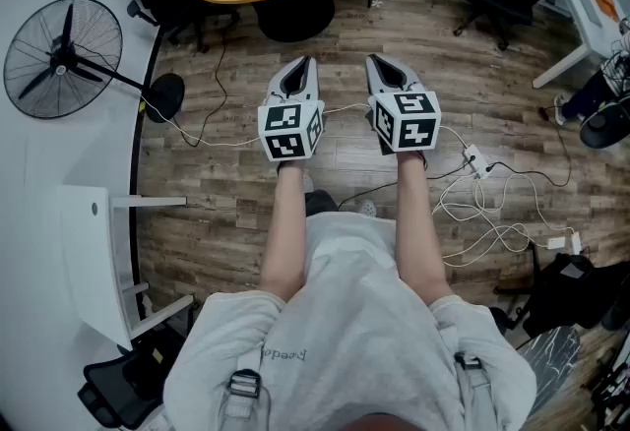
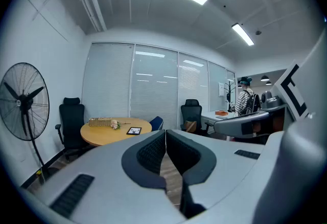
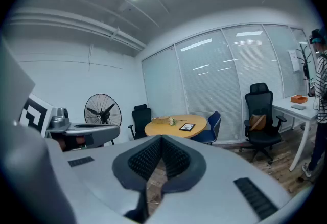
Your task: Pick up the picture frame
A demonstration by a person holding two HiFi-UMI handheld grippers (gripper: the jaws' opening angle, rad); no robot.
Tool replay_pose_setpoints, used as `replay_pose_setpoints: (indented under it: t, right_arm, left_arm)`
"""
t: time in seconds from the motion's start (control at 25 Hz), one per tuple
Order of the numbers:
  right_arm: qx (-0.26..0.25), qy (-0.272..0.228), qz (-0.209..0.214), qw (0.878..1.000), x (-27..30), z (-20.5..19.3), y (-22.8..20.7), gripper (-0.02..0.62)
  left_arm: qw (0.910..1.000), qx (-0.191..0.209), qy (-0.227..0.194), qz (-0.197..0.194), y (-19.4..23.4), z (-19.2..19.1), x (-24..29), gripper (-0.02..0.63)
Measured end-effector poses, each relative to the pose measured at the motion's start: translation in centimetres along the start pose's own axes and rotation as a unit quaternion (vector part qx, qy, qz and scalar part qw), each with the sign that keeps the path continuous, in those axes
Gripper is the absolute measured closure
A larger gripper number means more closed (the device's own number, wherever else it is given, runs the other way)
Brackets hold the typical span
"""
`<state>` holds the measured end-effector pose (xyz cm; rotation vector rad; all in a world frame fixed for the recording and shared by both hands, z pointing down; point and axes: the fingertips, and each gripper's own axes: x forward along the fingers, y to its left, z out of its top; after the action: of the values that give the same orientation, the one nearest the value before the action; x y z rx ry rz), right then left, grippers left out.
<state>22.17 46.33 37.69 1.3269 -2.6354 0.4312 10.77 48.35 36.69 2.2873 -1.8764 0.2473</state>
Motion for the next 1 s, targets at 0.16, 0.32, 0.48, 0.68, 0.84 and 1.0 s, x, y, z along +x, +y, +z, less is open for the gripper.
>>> replay_pose_setpoints:
  t: [0.16, 0.32, 0.48, 0.68, 0.84, 1.0]
  right_arm:
    - [-0.001, 0.000, -0.001, 1.000, -0.4, -0.2, -0.2, 0.574]
    - [0.001, 0.000, 0.011, 1.000, -0.4, -0.9, 0.4, 0.572]
    - [0.029, -0.002, 0.024, 0.999, 0.2, -1.8, 0.7, 0.572]
    - [0.043, 0.006, 0.017, 0.999, 2.2, -3.0, 0.6, 0.572]
    - [0.044, -0.004, 0.007, 0.999, 4.2, -2.5, -0.4, 0.574]
    - [0.041, 0.001, -0.004, 0.999, 7.6, -1.1, -2.1, 0.574]
  left_arm:
    - [1.0000, -0.003, -0.007, 0.000, -0.1, 0.4, -0.6, 0.578]
    - [0.9999, -0.007, -0.011, 0.005, 0.8, 0.1, -1.9, 0.578]
    - [0.9991, -0.024, -0.004, 0.035, 3.7, -1.4, -3.4, 0.578]
    - [0.9977, -0.040, 0.003, 0.054, 7.6, -2.6, -3.5, 0.578]
    - [0.9959, -0.064, 0.001, 0.064, 10.6, -3.0, -1.3, 0.578]
    - [0.9955, -0.076, 0.000, 0.057, 13.0, -2.3, 2.8, 0.578]
